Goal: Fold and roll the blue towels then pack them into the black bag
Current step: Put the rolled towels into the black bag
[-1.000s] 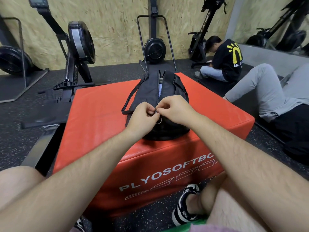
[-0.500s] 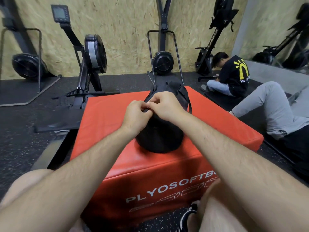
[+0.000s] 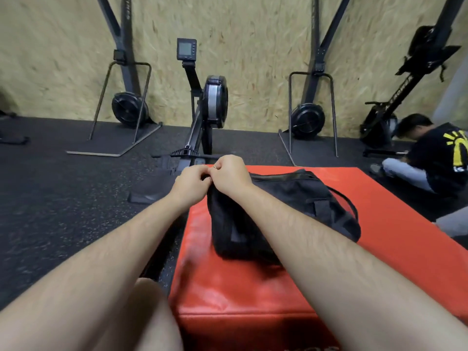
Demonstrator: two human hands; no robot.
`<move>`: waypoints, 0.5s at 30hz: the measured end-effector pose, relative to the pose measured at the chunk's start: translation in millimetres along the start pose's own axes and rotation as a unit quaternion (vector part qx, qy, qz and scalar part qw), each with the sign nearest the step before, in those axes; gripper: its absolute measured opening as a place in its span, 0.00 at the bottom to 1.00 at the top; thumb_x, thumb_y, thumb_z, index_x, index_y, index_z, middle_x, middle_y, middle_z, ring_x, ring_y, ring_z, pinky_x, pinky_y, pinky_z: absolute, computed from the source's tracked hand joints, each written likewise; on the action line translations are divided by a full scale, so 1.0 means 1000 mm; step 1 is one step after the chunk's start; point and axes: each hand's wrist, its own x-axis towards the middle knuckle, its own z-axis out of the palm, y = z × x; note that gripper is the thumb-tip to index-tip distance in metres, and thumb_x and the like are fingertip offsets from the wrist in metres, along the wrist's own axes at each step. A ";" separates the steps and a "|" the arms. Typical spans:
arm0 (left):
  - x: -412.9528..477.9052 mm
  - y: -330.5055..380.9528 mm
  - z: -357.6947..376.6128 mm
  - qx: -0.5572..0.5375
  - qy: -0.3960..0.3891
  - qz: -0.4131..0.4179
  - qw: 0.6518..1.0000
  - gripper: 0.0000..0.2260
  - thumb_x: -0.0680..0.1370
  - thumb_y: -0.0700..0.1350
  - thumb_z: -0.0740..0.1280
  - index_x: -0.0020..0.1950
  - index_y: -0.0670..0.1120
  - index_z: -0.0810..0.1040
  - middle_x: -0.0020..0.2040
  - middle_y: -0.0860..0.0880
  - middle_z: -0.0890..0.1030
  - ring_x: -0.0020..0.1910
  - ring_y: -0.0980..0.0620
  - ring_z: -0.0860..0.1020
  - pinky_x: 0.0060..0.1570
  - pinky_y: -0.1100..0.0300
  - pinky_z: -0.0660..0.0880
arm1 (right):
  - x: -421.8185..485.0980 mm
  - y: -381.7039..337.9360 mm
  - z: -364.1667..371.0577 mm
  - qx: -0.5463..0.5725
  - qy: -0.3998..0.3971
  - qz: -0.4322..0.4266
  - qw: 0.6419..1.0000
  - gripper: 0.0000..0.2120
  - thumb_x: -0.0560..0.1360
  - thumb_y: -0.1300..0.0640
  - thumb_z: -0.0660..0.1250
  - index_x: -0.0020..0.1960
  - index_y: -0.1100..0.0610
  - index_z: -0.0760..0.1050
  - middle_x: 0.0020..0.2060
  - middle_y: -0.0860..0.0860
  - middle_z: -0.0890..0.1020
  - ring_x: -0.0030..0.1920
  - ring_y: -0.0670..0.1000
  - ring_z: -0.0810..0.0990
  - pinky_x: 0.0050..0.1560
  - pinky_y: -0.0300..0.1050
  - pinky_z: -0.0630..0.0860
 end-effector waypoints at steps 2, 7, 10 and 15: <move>0.008 -0.020 -0.012 0.041 -0.002 -0.007 0.999 0.08 0.74 0.47 0.64 0.45 0.60 0.81 0.47 0.57 0.83 0.53 0.49 0.79 0.53 0.48 0.75 | 0.014 -0.008 0.016 -0.009 -0.005 0.003 1.000 0.17 0.74 0.58 0.65 0.27 0.54 0.67 0.28 0.50 0.72 0.34 0.55 0.70 0.32 0.43 0.61; 0.024 -0.044 -0.012 0.089 0.014 -0.030 0.996 0.10 0.77 0.46 0.64 0.54 0.55 0.82 0.54 0.55 0.83 0.62 0.48 0.76 0.61 0.48 0.70 | 0.032 0.003 0.018 -0.056 0.007 0.033 0.998 0.12 0.74 0.58 0.62 0.32 0.55 0.67 0.36 0.54 0.75 0.39 0.59 0.73 0.38 0.43 0.66; 0.034 -0.027 0.005 0.121 0.010 0.033 0.992 0.12 0.75 0.47 0.64 0.56 0.54 0.81 0.54 0.53 0.83 0.61 0.47 0.75 0.60 0.50 0.68 | 0.036 0.020 0.005 -0.092 0.018 0.038 0.995 0.06 0.75 0.57 0.61 0.41 0.56 0.74 0.44 0.55 0.81 0.46 0.60 0.79 0.40 0.44 0.68; 0.045 0.014 0.037 0.111 -0.016 0.098 0.989 0.07 0.79 0.48 0.64 0.54 0.51 0.79 0.52 0.52 0.83 0.57 0.46 0.77 0.54 0.51 0.68 | 0.035 0.048 -0.017 -0.125 0.024 0.033 0.991 0.06 0.76 0.58 0.60 0.48 0.56 0.76 0.51 0.56 0.82 0.51 0.60 0.80 0.41 0.45 0.67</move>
